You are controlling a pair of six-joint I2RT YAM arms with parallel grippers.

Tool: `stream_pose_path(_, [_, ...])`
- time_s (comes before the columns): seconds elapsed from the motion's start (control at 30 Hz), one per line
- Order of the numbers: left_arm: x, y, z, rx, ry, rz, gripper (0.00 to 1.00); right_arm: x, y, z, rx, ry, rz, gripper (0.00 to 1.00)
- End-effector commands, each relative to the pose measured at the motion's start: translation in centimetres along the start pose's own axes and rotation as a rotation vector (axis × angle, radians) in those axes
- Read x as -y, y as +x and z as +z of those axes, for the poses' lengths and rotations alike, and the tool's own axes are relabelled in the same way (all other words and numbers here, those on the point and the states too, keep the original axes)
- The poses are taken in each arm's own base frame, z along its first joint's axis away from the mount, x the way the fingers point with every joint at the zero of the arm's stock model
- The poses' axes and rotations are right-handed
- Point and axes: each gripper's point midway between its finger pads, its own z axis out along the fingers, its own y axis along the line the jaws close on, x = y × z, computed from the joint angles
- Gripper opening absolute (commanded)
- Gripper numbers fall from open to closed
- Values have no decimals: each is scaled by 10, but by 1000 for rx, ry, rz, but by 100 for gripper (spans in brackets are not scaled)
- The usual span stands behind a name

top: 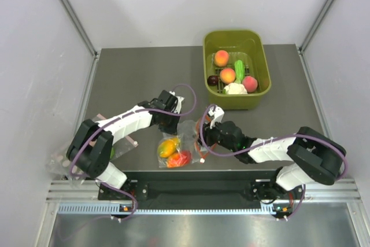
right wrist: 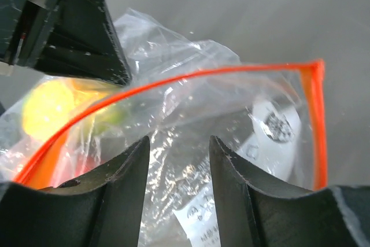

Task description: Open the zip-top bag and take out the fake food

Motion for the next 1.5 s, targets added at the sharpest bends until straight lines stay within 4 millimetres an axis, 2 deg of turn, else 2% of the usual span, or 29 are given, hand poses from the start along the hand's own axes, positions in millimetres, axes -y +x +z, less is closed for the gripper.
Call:
stream_pose_path(0.0, [15,-13,-14,53,69,13,0,-18,-17,0,62,-81,16,45])
stream_pose_path(0.13, [20,-20,-25,109,93,22,0,-11,-8,4,38,-49,25,45])
stream_pose_path(0.2, [25,-23,-26,120,115,24,0,-15,-7,1,32,-69,23,45])
stream_pose_path(0.23, [27,-25,-26,123,124,24,0,-18,-11,-2,44,-88,19,45])
stream_pose_path(0.37, [36,-41,-30,156,156,27,0,-44,-6,-19,22,-257,-44,50])
stream_pose_path(0.5, [43,-66,-37,206,170,24,0,-60,5,-32,-6,-379,-78,61])
stream_pose_path(0.67, [49,-76,-31,200,197,13,0,-70,20,-45,-34,-464,-85,76])
stream_pose_path(0.77, [55,-78,-28,190,227,9,0,-69,22,-41,-27,-446,-86,82])
stream_pose_path(0.87, [58,-79,-27,189,246,11,0,-68,22,-33,-21,-434,-86,83])
stream_pose_path(1.13, [63,-74,-20,165,287,13,0,-83,33,-7,-51,-453,-126,89])
stream_pose_path(1.47, [74,-72,-20,154,348,10,0,-105,40,-2,-43,-459,-203,93])
